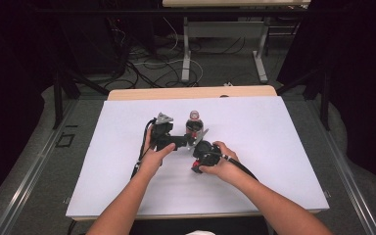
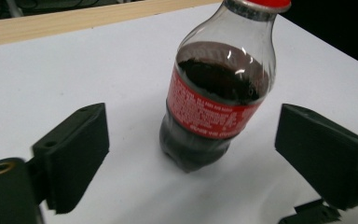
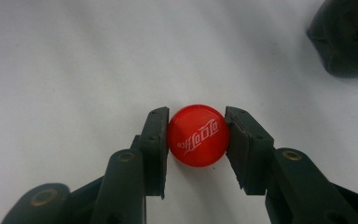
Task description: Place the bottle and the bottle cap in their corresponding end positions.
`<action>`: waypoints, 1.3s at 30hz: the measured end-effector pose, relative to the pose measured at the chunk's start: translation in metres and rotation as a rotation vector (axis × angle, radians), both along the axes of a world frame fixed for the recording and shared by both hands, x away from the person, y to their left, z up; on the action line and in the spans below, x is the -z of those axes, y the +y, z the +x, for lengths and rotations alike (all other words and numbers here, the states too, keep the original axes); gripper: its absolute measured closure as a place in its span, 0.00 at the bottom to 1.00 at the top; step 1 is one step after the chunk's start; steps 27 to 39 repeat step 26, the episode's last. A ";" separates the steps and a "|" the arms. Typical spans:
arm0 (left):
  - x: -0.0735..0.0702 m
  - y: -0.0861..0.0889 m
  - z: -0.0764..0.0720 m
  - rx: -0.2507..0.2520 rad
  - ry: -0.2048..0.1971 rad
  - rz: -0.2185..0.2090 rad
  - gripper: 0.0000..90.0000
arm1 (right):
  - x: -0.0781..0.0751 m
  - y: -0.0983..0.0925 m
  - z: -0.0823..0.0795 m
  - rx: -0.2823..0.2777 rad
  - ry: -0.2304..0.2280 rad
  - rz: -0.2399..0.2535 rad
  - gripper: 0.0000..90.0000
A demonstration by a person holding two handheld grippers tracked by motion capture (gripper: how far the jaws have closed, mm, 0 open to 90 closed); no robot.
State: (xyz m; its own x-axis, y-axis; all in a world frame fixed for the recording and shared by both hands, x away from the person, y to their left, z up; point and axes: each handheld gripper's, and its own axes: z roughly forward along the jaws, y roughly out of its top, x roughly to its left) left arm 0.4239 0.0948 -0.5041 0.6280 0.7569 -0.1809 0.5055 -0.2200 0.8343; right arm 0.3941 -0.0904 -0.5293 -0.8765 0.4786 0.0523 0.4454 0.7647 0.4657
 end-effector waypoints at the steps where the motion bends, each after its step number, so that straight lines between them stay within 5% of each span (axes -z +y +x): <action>1: 0.000 0.001 -0.003 -0.003 0.005 -0.011 0.08 | 0.001 0.000 0.000 0.003 -0.002 -0.007 0.68; 5: 0.000 0.006 -0.010 0.010 0.001 -0.019 0.03 | 0.004 0.002 0.000 0.011 -0.001 -0.023 0.65; 10: 0.000 0.014 -0.016 0.009 -0.015 -0.019 0.01 | 0.004 0.000 0.001 0.026 -0.007 -0.002 0.47; 19: 0.000 0.030 -0.025 -0.015 -0.008 -0.029 0.01 | -0.024 -0.027 -0.002 0.067 -0.071 0.119 0.40; 22: 0.001 0.035 -0.031 -0.031 -0.013 -0.030 0.01 | -0.030 -0.047 -0.007 0.171 -0.102 0.146 0.36; 26: 0.004 0.046 -0.037 -0.046 -0.017 -0.001 0.01 | -0.033 -0.082 -0.014 0.282 -0.199 0.198 0.16; 39: 0.004 0.046 -0.037 -0.046 -0.017 -0.001 0.01 | -0.033 -0.082 -0.014 0.282 -0.199 0.198 0.16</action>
